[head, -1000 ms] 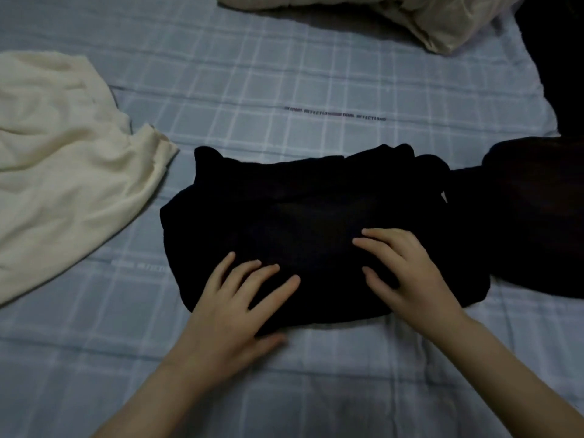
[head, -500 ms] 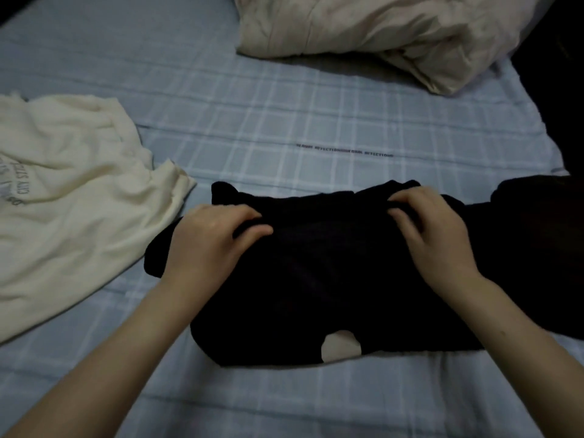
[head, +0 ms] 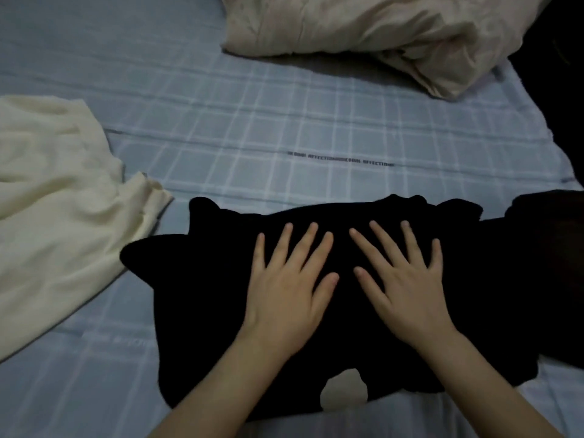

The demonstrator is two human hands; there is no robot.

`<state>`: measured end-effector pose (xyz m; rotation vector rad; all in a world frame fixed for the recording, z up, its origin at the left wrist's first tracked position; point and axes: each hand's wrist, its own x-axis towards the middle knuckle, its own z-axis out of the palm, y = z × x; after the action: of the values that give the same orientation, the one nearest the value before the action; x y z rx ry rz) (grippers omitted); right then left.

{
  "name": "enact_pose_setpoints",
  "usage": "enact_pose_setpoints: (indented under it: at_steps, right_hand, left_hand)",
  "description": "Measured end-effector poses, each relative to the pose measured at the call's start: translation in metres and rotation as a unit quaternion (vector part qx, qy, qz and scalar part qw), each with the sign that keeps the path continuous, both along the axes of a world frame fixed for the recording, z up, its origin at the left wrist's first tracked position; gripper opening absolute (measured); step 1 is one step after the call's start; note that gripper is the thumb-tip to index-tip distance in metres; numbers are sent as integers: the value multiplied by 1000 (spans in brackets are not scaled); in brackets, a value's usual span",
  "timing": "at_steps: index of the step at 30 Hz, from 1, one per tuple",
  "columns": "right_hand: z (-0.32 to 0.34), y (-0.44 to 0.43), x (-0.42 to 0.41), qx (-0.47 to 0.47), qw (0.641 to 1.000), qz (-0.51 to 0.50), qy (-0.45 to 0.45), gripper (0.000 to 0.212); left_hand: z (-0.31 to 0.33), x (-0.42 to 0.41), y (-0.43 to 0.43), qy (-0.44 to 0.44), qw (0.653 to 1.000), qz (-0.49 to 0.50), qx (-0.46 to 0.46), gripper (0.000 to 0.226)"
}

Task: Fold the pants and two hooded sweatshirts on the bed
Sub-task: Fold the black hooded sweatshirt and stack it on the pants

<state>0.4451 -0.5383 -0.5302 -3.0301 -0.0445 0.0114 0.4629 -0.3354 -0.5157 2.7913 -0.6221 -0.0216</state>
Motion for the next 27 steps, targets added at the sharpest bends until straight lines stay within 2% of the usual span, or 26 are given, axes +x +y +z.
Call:
enact_pose_setpoints:
  at_steps: [6, 12, 16, 19, 24, 27]
  right_hand:
    - [-50, -17, 42, -1, 999, -19, 45, 57]
    - [-44, -18, 42, 13, 998, -23, 53, 57]
    - [-34, -39, 40, 97, 995, -6, 28, 58]
    - [-46, -72, 25, 59, 996, -58, -25, 57]
    - [-63, -78, 36, 60, 996, -70, 14, 57]
    - [-55, -81, 36, 41, 996, -66, 51, 59]
  left_hand:
    - [-52, 48, -7, 53, 998, -25, 1, 61]
    - [-27, 43, -23, 59, 997, 30, 46, 74]
    - [-22, 36, -51, 83, 994, 50, 53, 74]
    - [-36, 42, -49, 68, 997, 38, 24, 70]
    - [-56, 60, -50, 71, 997, 29, -6, 66]
    - [-51, 59, -50, 80, 996, 23, 31, 65]
